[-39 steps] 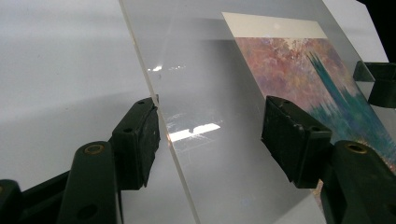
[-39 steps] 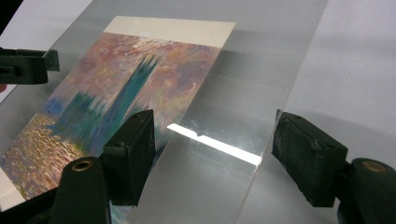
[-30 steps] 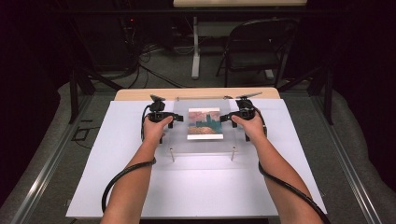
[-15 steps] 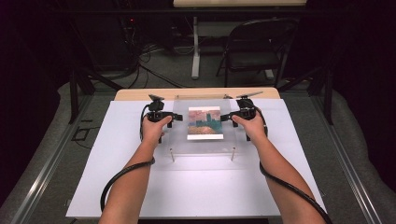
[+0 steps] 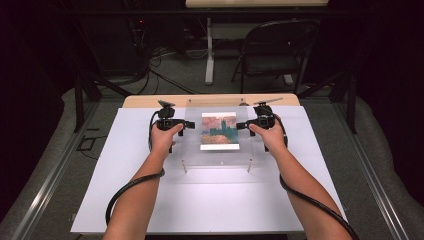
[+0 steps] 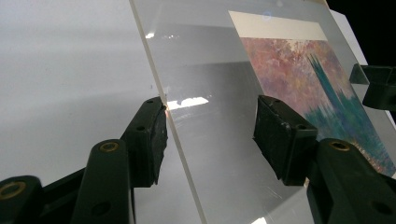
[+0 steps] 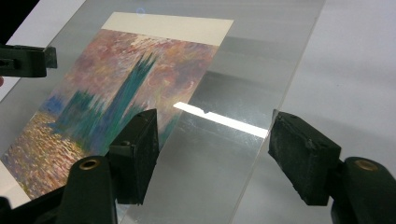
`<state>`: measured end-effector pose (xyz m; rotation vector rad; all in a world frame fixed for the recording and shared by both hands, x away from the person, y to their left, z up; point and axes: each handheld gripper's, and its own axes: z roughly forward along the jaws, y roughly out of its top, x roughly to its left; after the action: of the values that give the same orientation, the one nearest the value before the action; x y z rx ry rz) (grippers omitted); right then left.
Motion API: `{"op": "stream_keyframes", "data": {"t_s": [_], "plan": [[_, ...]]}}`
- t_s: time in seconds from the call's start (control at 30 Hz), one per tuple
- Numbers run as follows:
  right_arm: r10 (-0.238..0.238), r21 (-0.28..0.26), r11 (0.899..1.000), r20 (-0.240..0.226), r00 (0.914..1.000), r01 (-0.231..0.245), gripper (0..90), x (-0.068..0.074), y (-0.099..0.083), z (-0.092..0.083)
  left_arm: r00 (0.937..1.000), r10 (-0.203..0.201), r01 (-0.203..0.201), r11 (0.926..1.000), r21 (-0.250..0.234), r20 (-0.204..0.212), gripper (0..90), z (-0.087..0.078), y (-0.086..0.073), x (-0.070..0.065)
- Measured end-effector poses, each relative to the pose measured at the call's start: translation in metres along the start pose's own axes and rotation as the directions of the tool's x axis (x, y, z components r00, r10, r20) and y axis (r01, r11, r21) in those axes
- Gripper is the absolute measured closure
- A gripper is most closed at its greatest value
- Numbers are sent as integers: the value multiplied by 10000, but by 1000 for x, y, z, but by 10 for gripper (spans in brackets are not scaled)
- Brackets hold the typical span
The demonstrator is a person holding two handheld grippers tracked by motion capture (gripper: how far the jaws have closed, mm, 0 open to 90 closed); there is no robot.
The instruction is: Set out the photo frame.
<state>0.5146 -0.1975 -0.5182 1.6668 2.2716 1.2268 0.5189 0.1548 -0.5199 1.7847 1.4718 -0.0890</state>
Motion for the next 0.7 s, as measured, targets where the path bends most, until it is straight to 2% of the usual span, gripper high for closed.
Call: {"op": "stream_keyframes", "data": {"t_s": [0.4,0.53,0.7], "plan": [[-458,-179,9988,118,9989,460,344,8,2,-12,9990,443,-444,9989,-114,-52,471,-13,2,-9],[-631,-192,9978,163,9979,634,352,11,3,-18,9990,449,-450,9988,-212,-29,480,-17,2,-12],[-810,-289,9962,228,9964,817,362,15,3,-23,9972,730,-733,9972,-168,-187,482,-23,3,-17]]}}
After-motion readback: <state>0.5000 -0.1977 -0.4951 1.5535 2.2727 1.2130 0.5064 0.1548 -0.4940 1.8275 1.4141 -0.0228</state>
